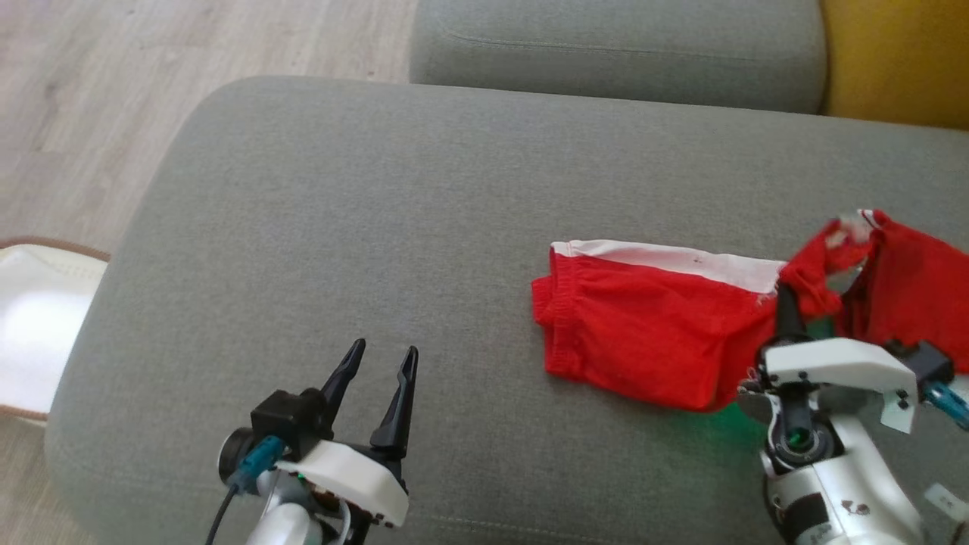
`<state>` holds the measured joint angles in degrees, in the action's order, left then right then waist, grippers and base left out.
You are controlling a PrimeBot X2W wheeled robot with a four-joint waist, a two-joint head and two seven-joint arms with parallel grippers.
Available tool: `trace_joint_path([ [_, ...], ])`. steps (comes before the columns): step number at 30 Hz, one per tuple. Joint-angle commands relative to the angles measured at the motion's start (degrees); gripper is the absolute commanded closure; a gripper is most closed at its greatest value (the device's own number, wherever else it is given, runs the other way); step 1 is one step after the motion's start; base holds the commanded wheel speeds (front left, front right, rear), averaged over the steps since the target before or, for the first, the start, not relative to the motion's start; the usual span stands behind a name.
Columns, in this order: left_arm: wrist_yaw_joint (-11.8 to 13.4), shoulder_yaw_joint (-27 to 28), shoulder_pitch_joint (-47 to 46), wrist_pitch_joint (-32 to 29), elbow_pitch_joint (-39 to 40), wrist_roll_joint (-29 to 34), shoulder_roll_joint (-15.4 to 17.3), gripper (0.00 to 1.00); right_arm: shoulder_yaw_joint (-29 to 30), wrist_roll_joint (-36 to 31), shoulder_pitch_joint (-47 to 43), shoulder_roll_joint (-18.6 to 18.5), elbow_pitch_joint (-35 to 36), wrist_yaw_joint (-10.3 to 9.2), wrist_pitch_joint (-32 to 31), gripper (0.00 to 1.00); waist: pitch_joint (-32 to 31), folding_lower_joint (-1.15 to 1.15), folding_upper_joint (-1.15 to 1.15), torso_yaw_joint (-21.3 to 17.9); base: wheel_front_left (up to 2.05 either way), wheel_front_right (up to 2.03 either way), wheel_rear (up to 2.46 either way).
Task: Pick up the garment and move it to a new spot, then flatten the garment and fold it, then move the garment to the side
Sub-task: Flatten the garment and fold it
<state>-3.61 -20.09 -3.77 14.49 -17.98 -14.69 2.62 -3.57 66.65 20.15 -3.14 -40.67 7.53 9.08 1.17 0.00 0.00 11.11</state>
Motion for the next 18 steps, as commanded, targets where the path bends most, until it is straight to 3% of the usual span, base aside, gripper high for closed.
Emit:
trace_joint_path([
  [1,-0.2,1.2,-1.6,0.5,1.7,0.1,0.3,0.00,-2.2,0.3,0.4,0.3,2.7,-0.04,0.3,1.00,-0.1,0.00,0.00,0.5,0.00,0.00,0.00],
  [8,0.1,0.8,-1.7,0.5,1.5,-0.2,0.3,0.00,-10.8,0.4,-0.6,0.3,8.2,-0.04,-1.2,1.00,-0.4,0.00,0.00,2.7,0.00,0.00,0.00],
  [18,0.2,0.7,-2.1,0.5,1.0,-0.3,0.3,0.00,-20.6,-0.3,0.2,0.3,6.5,-0.04,-1.7,1.00,-0.4,0.00,0.00,5.8,0.00,0.00,0.00],
])
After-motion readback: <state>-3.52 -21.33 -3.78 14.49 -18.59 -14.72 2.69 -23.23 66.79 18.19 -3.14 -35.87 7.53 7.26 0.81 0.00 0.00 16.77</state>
